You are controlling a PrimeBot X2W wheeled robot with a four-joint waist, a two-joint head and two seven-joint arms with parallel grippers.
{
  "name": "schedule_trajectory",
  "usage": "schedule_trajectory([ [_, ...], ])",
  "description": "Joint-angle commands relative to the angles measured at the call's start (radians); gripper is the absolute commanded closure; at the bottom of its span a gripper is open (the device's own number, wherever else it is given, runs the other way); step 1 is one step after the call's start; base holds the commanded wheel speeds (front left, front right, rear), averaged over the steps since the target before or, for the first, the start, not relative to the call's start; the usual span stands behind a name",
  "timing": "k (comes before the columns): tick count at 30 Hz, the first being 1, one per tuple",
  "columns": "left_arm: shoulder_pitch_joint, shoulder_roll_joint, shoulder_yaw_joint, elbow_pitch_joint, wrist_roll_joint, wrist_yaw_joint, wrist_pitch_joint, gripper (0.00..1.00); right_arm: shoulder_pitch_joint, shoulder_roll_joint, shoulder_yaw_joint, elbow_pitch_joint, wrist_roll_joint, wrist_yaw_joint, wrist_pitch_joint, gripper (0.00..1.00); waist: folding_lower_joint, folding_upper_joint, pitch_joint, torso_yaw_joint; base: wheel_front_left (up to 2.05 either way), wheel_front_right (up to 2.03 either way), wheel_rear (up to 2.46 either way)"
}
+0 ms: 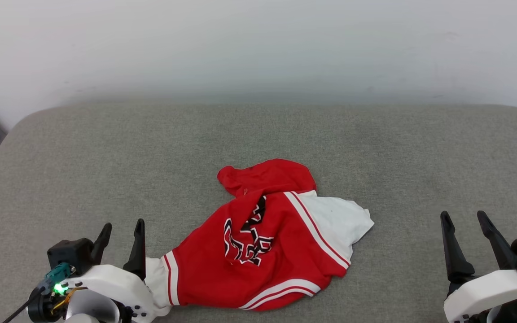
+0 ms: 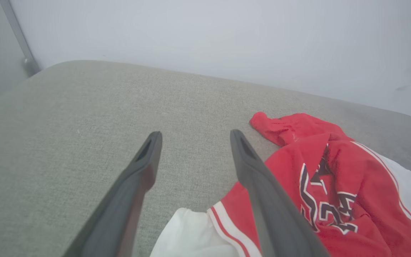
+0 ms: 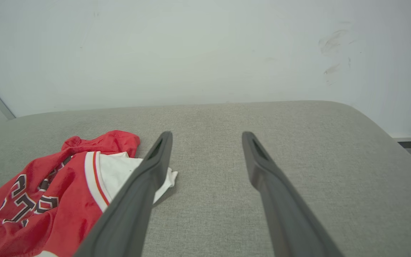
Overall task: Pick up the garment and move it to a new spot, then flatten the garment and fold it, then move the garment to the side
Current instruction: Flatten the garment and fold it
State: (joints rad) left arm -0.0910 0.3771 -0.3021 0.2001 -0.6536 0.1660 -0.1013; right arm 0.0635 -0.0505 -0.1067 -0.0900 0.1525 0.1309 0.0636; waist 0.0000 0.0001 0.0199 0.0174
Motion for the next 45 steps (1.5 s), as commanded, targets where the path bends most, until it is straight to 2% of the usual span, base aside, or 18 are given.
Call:
schedule_trajectory([
  [1,-0.009,0.013,-0.002,-0.025,0.032,0.015,-0.029,0.00,0.012,0.001,-0.002,-0.006,-0.001,0.000,0.006,0.00,0.0000,-0.0001,-0.015,-0.005,0.00,0.00,0.00],
  [6,0.014,0.033,-0.022,-0.122,0.114,0.070,-0.069,0.00,0.015,0.001,-0.007,-0.012,-0.007,0.000,0.018,0.00,0.0000,-0.0001,-0.028,-0.013,0.00,0.00,0.00],
  [12,0.045,0.052,-0.049,-0.235,0.170,0.124,-0.037,0.00,-0.007,0.001,-0.014,-0.002,-0.018,0.000,0.041,0.00,0.0000,-0.0001,-0.021,-0.011,0.00,0.00,0.00],
  [16,0.041,0.043,-0.060,-0.286,0.182,0.140,-0.030,0.00,-0.053,0.001,-0.022,0.054,0.009,0.000,0.141,0.00,0.0000,-0.0001,0.003,0.008,0.00,0.00,0.00],
  [20,0.010,0.030,-0.071,-0.309,0.183,0.134,-0.037,0.00,-0.137,0.000,-0.021,0.140,0.037,0.000,0.324,0.00,0.0000,-0.0001,0.043,0.046,0.00,0.00,0.00],
  [21,0.010,0.030,-0.071,-0.309,0.183,0.134,-0.037,0.00,-0.137,0.000,-0.021,0.140,0.037,0.000,0.324,0.00,0.0000,-0.0001,0.043,0.046,0.00,0.00,0.00],
  [27,-0.048,-0.002,-0.100,-0.300,0.182,0.103,-0.064,0.00,-0.291,-0.058,0.024,0.272,0.087,0.000,0.601,0.00,0.0000,-0.0001,0.121,0.126,0.00,0.00,0.00],
  [33,-0.093,-0.025,-0.120,-0.270,0.176,0.075,-0.081,0.00,-0.382,-0.092,0.046,0.364,0.100,0.000,0.659,0.00,0.0000,-0.0001,0.172,0.180,0.00,0.00,0.00],
  [34,-0.103,-0.031,-0.125,-0.255,0.174,0.066,-0.088,0.00,-0.400,-0.102,0.056,0.417,0.102,0.000,0.671,0.00,0.0000,-0.0001,0.180,0.193,0.00,0.00,0.00],
  [40,-0.109,-0.039,-0.126,-0.222,0.167,0.059,-0.098,0.00,-0.394,-0.087,0.077,0.549,0.121,0.000,0.718,0.00,0.0000,-0.0001,0.180,0.211,0.00,0.00,0.00],
  [41,-0.108,-0.039,-0.126,-0.217,0.166,0.059,-0.099,0.00,-0.389,-0.082,0.079,0.569,0.125,0.000,0.726,0.13,0.0000,-0.0001,0.177,0.213,0.00,0.00,0.00],
  [42,-0.105,-0.039,-0.125,-0.212,0.163,0.059,-0.099,0.00,-0.386,-0.077,0.089,0.584,0.130,0.000,0.734,0.55,0.0000,-0.0001,0.172,0.212,0.00,0.00,0.00],
  [43,-0.100,-0.037,-0.125,-0.207,0.160,0.061,-0.098,0.00,-0.385,-0.072,0.097,0.594,0.142,0.001,0.740,0.91,0.0000,-0.0001,0.168,0.210,0.00,0.00,0.00],
  [44,-0.094,-0.035,-0.125,-0.201,0.160,0.062,-0.095,0.00,-0.387,-0.072,0.103,0.599,0.150,0.001,0.741,1.00,0.0000,-0.0001,0.161,0.207,0.00,0.00,0.00],
  [45,-0.090,-0.032,-0.126,-0.197,0.159,0.063,-0.092,0.00,-0.392,-0.077,0.108,0.598,0.154,0.001,0.734,1.00,0.0000,-0.0001,0.157,0.204,0.00,0.00,0.00],
])
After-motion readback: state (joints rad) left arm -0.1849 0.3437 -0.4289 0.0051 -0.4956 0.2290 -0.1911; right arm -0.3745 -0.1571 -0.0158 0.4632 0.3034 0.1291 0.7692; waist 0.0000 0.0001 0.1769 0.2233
